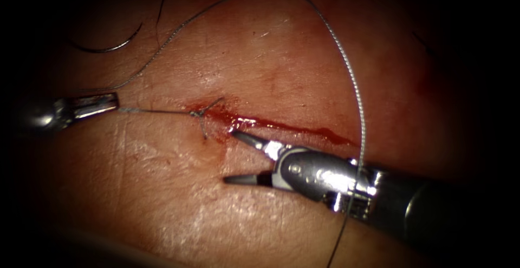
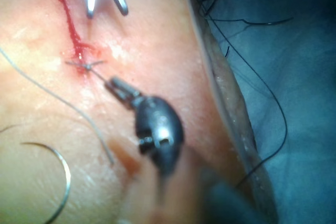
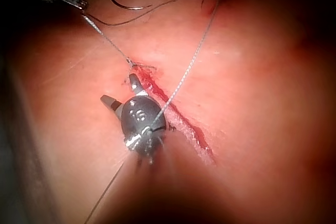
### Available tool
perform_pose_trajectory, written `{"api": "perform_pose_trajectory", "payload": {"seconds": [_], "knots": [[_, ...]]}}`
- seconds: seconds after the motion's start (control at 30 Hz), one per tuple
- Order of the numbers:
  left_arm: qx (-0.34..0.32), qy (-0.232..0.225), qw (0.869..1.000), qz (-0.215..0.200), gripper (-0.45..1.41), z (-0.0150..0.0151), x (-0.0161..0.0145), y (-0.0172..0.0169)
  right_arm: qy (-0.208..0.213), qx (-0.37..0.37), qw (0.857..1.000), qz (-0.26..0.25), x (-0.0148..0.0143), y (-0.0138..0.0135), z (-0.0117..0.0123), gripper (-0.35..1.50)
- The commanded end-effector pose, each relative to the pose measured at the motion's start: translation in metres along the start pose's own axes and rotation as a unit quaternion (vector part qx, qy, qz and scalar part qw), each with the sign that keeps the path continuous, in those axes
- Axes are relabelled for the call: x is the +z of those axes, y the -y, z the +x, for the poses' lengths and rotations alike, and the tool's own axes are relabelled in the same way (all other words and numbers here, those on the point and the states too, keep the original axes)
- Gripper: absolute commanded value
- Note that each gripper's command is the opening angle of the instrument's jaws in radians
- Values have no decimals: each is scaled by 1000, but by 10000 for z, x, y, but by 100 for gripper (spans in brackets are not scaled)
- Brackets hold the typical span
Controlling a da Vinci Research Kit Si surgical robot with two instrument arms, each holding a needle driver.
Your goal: Wound Closure
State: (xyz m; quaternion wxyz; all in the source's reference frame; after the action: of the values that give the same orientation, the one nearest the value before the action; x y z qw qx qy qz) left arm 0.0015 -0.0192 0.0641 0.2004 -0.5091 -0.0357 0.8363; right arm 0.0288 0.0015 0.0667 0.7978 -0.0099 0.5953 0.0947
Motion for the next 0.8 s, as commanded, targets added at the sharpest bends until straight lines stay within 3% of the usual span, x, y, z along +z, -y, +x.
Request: {"api": "perform_pose_trajectory", "payload": {"seconds": [0.03,0.23,0.5,0.8], "knots": [[-3,5,1000,8,-45,-10,1,-7,3,3,1000,-3,3,7,-5,148],[-2,-1,1000,6,-45,-16,26,-20,5,4,1000,-8,14,3,-4,148],[0,-4,1000,4,-45,-18,37,-26,10,9,1000,-17,20,-6,3,148],[-4,-6,1000,0,-45,-9,39,-30,50,-30,998,-27,79,-22,22,148]]}}
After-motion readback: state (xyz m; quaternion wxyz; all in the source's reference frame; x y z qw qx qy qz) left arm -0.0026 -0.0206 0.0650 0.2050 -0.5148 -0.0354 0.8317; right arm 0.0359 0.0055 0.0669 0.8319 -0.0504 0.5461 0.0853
